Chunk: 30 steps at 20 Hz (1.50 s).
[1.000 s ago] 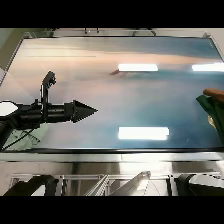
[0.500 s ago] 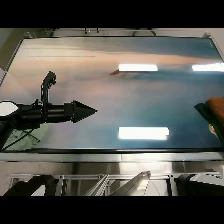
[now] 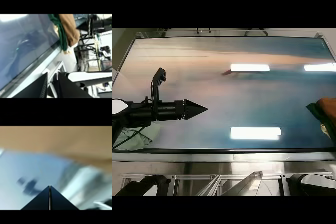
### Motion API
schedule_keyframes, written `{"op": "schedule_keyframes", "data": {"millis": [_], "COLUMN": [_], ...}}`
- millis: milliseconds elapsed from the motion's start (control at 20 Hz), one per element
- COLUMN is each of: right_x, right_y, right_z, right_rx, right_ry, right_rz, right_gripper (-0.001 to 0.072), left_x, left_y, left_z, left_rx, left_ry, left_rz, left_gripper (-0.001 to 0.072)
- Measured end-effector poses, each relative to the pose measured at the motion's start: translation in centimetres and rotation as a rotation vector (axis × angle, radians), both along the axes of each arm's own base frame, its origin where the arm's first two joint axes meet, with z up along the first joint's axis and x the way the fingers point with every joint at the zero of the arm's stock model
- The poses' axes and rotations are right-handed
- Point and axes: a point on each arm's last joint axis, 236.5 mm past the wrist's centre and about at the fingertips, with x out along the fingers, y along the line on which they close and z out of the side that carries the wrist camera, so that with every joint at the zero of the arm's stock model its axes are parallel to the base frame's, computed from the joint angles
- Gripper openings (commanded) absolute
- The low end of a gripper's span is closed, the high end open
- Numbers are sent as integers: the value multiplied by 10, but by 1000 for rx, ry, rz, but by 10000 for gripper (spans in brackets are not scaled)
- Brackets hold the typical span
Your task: Fold the shirts.
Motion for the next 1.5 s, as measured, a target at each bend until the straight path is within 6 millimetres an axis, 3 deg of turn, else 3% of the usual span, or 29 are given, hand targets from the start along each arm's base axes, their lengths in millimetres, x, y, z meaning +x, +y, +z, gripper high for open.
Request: {"op": "schedule_keyframes", "data": {"millis": [250,400,500,600,800,950,1100,1500], "right_x": [66,80,72,52,-4,-35,-45,-53], "right_y": [87,150,188,224,278,299,305,308], "right_z": [50,70,74,70,34,2,-11,-22], "right_rx": [-46,-111,-137,-158,-187,-199,-209,-204], "right_ry": [-204,-327,-387,-448,-558,-626,-664,-660], "right_rz": [271,473,592,692,819,866,880,897], "right_gripper": [20,20,20,19,21,21,21,22], "left_x": [5,-4,-15,-28,-58,-83,-97,-106], "left_y": [1,0,-1,-5,-15,-19,-18,-13], "left_z": [23,26,26,25,2,-30,-54,-75], "left_rx": [38,54,57,55,67,81,90,90], "left_ry": [-119,-132,-127,-124,-92,-37,-4,41], "left_rz": [-36,-85,-131,-162,-151,-106,-53,14], "left_gripper": [8,7,5,5,7,15,15,15]}}
